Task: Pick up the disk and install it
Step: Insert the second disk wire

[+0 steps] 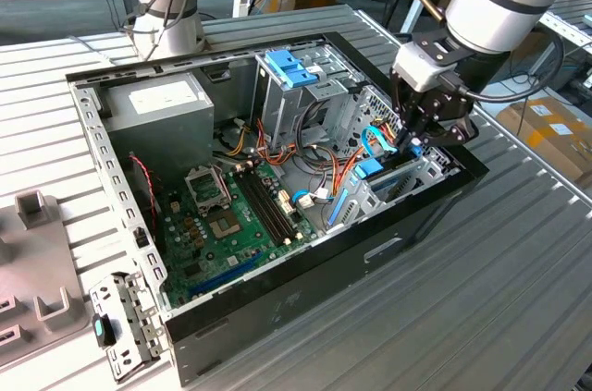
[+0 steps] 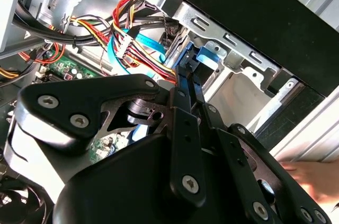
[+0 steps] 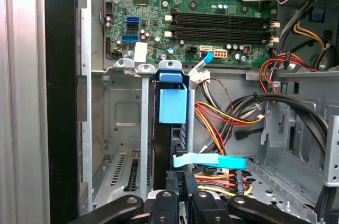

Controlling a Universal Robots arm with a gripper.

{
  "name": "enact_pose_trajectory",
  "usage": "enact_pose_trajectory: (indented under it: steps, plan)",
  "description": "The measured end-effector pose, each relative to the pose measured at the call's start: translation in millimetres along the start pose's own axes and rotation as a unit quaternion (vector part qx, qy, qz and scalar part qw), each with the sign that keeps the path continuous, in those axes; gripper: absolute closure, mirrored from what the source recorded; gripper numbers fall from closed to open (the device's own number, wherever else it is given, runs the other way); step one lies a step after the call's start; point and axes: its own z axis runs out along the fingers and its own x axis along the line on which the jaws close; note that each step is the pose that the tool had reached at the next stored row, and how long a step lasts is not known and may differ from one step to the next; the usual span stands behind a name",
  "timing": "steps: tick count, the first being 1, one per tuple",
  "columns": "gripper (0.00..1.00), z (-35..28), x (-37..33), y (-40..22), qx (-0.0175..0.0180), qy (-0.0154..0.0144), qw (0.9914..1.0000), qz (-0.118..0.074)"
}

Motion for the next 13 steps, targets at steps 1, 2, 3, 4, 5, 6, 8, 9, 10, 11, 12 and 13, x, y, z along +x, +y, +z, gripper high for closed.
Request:
enact_pose_trajectory:
  steps: [1, 2, 3, 4, 5, 6, 8, 9, 10, 11, 12, 13]
  plan:
    - [0.84, 0.2, 0.0, 0.1, 0.0000, -0.0001, 1.00000, 0.000]
    - [0.84, 0.3, 0.0, 0.1, 0.0000, -0.0001, 1.00000, 0.000]
    - [0.84, 0.5, 0.0, 0.2, 0.0000, -0.0002, 1.00000, 0.000]
    - [0.84, 0.8, 0.0, 0.2, 0.0000, -0.0002, 1.00000, 0.000]
    - [0.84, 1.1, 0.1, 0.2, 0.0000, -0.0002, 1.00000, 0.000]
    - [0.84, 2.1, 0.2, 0.4, 0.0000, -0.0002, 1.00000, 0.000]
    - [0.84, 2.8, 0.3, 0.5, 0.0000, -0.0001, 1.00000, 0.000]
    - [0.84, 3.7, 0.5, 0.6, 0.0000, -0.0002, 1.00000, 0.000]
    - [0.84, 3.8, 0.5, 0.6, 0.0000, -0.0001, 1.00000, 0.000]
    - [0.84, 3.8, 0.5, 0.6, 0.0000, -0.0001, 1.00000, 0.000]
    - [0.84, 3.9, 0.5, 0.6, 0.0000, -0.0002, 1.00000, 0.000]
    - [0.84, 4.4, 0.5, 0.6, 0.0000, -0.0003, 1.00000, 0.000]
